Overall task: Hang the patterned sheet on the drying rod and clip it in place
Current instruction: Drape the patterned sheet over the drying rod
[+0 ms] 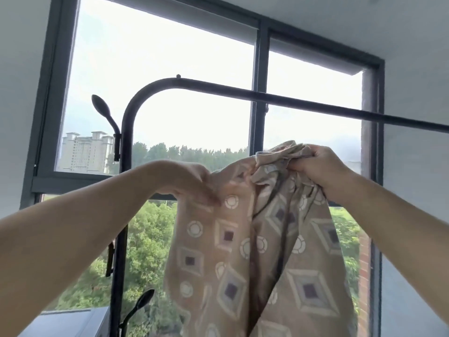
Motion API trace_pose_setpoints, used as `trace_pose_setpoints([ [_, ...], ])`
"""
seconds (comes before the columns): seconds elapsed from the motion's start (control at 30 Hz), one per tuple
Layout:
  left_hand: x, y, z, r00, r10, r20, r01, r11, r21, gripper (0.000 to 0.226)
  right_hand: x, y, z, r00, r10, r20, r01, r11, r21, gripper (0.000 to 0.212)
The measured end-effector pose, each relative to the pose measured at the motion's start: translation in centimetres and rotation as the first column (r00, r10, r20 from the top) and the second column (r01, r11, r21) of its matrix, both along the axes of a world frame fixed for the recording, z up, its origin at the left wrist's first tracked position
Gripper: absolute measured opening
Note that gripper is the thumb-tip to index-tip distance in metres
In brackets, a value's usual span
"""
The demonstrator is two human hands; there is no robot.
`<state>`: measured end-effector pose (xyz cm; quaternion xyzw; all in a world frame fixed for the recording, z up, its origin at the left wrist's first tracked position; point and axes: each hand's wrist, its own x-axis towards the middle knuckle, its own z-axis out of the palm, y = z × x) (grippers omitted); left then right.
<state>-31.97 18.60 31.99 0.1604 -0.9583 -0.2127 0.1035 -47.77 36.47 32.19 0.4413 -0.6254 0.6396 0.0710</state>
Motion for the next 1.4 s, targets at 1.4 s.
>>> trace_pose_setpoints([
  [1.4, -2.5, 2.9, 0.8, 0.649, 0.185, -0.738, 0.309, 0.822, 0.478, 0.025, 3.7, -3.7, 1.4, 0.969, 0.201, 0.144, -0.202, 0.979, -0.007, 0.059],
])
